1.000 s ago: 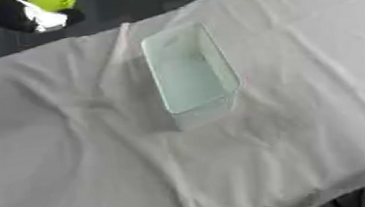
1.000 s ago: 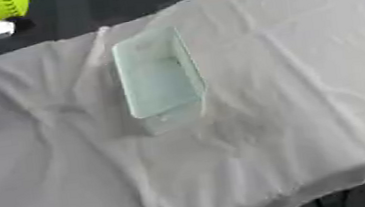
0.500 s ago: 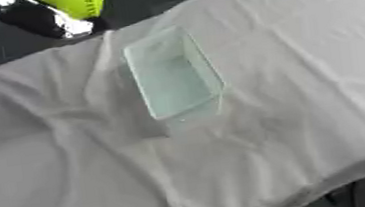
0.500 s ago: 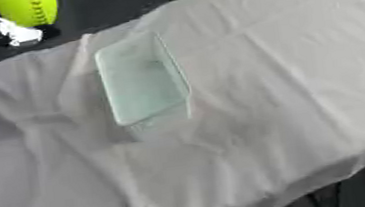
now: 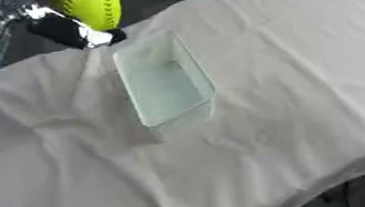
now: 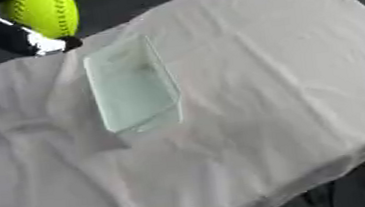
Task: Pick up objects on the table and place them in the box.
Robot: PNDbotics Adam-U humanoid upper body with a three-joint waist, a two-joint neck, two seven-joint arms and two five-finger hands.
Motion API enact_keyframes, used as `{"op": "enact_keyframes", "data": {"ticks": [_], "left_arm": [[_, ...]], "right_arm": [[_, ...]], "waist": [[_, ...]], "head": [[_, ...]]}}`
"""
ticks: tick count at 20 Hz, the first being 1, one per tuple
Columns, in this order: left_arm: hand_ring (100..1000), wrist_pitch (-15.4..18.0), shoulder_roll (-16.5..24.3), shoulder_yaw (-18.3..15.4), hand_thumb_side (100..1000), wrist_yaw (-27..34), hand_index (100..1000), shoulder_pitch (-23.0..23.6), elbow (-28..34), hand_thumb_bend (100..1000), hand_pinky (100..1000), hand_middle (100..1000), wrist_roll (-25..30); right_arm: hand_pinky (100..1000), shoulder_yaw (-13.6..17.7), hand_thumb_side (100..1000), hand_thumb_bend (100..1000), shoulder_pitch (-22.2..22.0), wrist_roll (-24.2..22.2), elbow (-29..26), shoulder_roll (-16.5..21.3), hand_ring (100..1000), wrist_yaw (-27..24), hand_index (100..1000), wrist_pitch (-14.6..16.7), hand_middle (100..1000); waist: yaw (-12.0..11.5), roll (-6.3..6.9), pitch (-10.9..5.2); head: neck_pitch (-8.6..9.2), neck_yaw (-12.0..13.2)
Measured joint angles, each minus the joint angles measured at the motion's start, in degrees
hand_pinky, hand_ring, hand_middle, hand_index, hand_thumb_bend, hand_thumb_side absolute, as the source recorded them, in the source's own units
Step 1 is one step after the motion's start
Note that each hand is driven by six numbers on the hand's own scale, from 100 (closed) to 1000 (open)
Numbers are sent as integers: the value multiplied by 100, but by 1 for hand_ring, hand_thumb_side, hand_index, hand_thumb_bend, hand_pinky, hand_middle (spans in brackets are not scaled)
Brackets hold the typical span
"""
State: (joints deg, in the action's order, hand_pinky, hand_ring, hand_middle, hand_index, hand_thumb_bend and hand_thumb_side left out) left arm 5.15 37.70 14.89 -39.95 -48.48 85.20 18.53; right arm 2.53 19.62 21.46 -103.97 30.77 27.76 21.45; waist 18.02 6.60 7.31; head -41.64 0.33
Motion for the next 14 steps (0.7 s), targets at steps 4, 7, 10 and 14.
{"op": "enact_keyframes", "data": {"ticks": [4,7,10,14], "left_arm": [[121,65,-128,23,446,-182,419,-2,-300,334,100,480,-64],[122,100,-216,44,454,-246,421,-48,-445,331,100,478,-91],[123,139,-297,57,460,-312,422,-56,-544,332,100,477,-97],[129,185,-381,92,470,-434,427,-100,-664,337,100,476,-100]], "right_arm": [[626,0,1000,100,55,-1,-1,-2,718,-1,872,1,785],[625,-1,1000,100,98,-3,-1,-3,718,-3,873,3,785],[625,-1,1000,100,124,-5,-1,-4,717,-5,873,5,784],[625,-3,1000,100,144,-17,-1,-6,717,-16,874,17,784]], "waist": [[75,33,39],[121,62,67],[170,84,95],[223,105,123]], "head": [[40,27],[44,29],[47,29],[66,52]]}}
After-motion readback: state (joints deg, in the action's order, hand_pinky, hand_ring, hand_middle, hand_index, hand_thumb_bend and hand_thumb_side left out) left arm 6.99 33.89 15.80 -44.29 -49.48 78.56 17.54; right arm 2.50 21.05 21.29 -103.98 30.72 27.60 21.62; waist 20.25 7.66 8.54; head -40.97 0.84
